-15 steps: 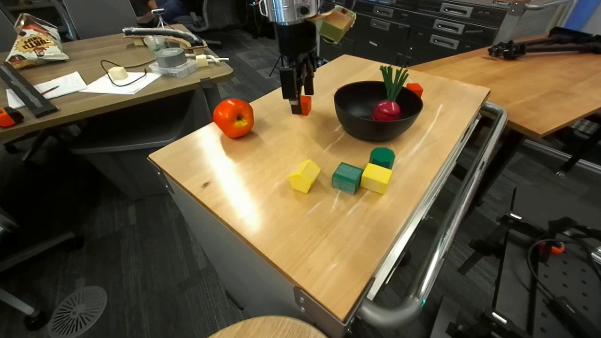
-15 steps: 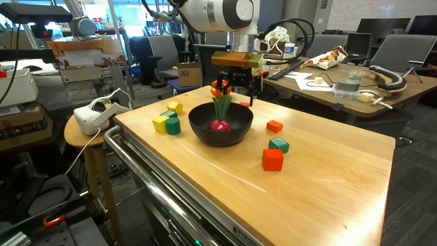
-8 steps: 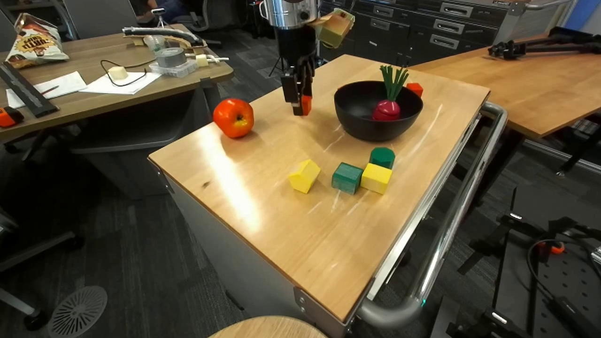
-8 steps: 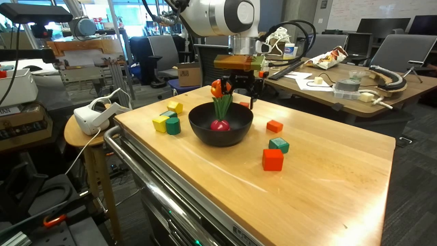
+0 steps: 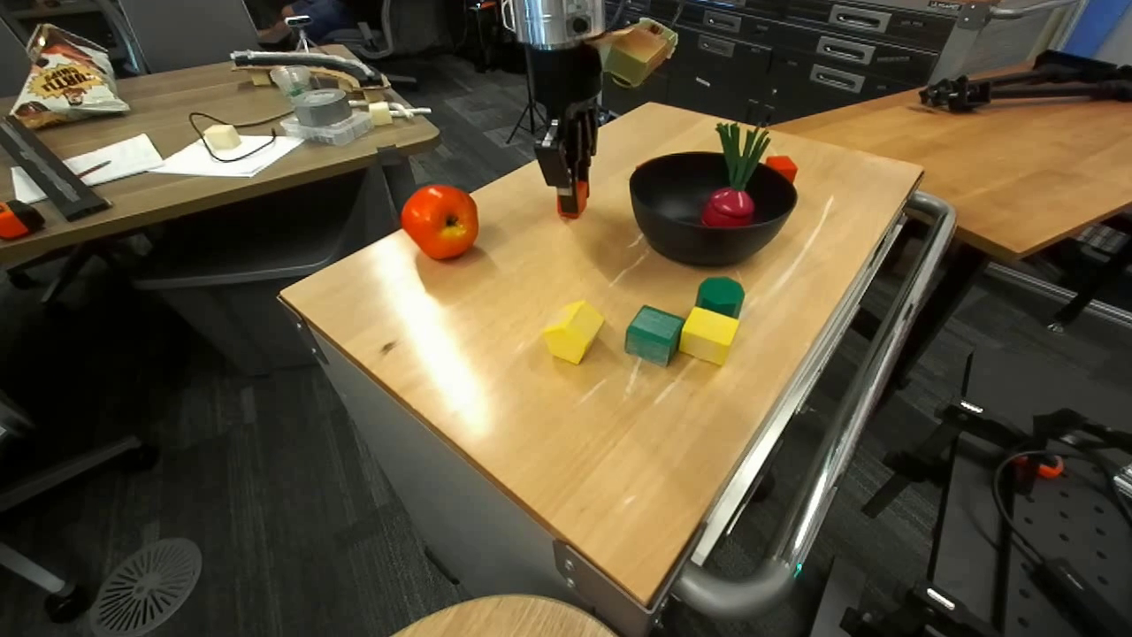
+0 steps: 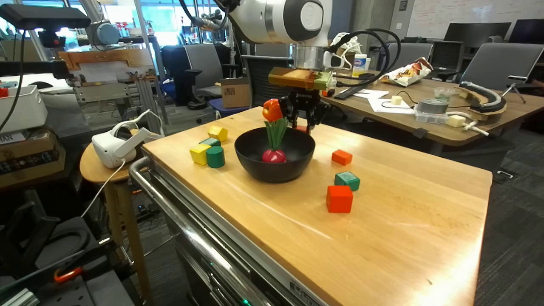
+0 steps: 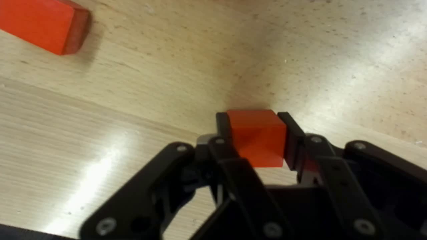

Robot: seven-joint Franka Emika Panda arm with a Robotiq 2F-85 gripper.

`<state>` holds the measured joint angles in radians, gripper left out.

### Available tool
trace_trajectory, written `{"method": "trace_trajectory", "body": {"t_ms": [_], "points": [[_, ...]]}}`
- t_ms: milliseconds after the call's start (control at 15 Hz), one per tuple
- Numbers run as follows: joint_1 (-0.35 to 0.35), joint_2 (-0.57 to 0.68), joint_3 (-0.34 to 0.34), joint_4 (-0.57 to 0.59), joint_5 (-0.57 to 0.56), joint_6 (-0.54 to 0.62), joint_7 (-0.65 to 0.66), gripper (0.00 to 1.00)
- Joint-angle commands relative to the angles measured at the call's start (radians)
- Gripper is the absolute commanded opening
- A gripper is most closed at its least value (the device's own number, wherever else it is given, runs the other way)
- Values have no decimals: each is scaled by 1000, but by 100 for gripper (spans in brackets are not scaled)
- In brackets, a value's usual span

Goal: Put the beetroot and the blocks in the bowl then move the apple to the right

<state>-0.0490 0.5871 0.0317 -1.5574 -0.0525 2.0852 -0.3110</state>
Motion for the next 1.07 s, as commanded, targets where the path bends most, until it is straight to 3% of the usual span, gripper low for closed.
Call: {"method": "trace_trajectory", "body": {"t_ms": [0, 200, 467, 800, 1000], "points": [[-50, -143, 21, -70, 102, -48, 5, 13], [-57, -279, 5, -153, 154, -48, 35, 13], [-37, -434, -41, -255, 111, -129, 175, 13], [-46, -465, -62, -340, 168, -257, 248, 13], [-50, -432, -76, -394, 204, -183, 265, 13]]}}
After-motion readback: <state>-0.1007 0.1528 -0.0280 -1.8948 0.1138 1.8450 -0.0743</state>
